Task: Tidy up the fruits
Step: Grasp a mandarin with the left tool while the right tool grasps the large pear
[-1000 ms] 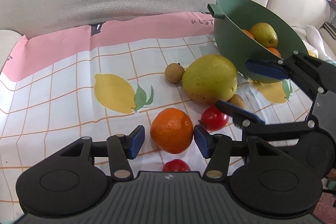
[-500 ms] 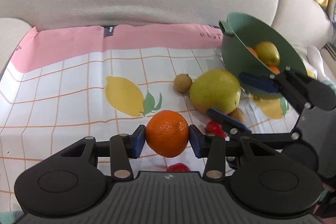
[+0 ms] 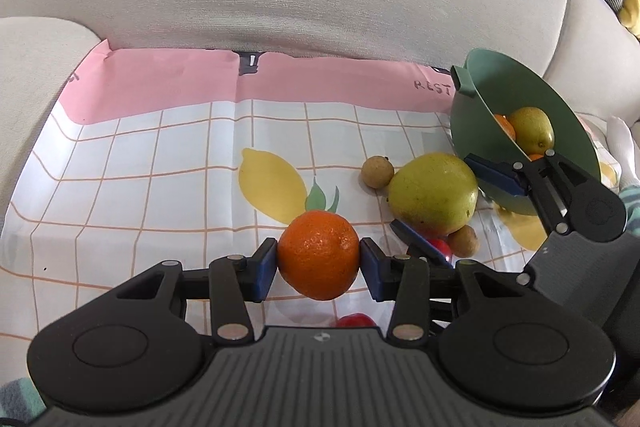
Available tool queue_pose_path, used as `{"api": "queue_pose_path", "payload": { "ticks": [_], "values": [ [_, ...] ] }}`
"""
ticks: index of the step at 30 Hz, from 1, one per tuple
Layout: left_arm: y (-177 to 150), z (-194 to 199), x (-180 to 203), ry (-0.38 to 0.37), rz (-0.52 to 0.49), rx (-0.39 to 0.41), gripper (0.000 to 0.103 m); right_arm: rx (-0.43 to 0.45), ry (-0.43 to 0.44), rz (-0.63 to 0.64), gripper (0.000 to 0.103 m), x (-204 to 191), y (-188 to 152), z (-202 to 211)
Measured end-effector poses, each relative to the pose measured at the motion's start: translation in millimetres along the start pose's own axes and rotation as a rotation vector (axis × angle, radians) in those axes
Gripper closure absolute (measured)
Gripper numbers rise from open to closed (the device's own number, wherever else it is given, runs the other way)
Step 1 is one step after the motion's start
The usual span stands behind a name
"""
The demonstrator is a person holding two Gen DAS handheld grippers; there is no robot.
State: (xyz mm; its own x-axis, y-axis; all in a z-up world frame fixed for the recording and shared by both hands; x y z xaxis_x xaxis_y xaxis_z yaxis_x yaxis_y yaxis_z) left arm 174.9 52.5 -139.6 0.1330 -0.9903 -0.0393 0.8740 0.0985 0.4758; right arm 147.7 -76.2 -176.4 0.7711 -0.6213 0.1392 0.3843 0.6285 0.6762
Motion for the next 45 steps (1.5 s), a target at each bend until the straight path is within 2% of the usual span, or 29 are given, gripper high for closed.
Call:
{"api": "queue_pose_path", "payload": {
  "ticks": [7, 18, 27, 33, 45],
  "values": [
    [-2, 5, 1, 0.008, -0.001, 0.004, 0.053, -0.046, -0.045, 0.048, 0.036, -3, -1, -7],
    [-4, 16, 1, 0.014, 0.004, 0.017, 0.053, -0.022, -0.026, 0.037, 0.037, -3, -2, 0],
    [-9, 28, 0, 0.029, 0.003, 0.032, 0.053, 0.045, -0.01, 0.09, 0.037, -17, 4, 29],
    [-9, 37, 0, 0.042, 0.005, 0.044, 0.053, 0.098, -0.009, 0.074, 0.037, -15, 10, 55],
    [0, 59, 23, 0.02, -0.03, 0.097, 0.053, 0.209, 0.018, -0.093, 0.037, 24, 20, 107]
  ]
}}
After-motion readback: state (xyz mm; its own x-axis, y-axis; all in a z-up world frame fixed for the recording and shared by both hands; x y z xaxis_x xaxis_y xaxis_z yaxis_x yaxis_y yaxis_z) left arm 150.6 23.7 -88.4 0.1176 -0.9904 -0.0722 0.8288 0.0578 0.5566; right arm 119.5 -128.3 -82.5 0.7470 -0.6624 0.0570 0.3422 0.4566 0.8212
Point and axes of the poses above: each gripper's, at about its wrist camera, not at the fingertips, and z roughly against the way its jaws point, x to its right, y to its top, the point moved 5 cm from there along -z, roughly the way its jaws point, and after that the axes turned 15 degrees about y, right-handed, at the moved point
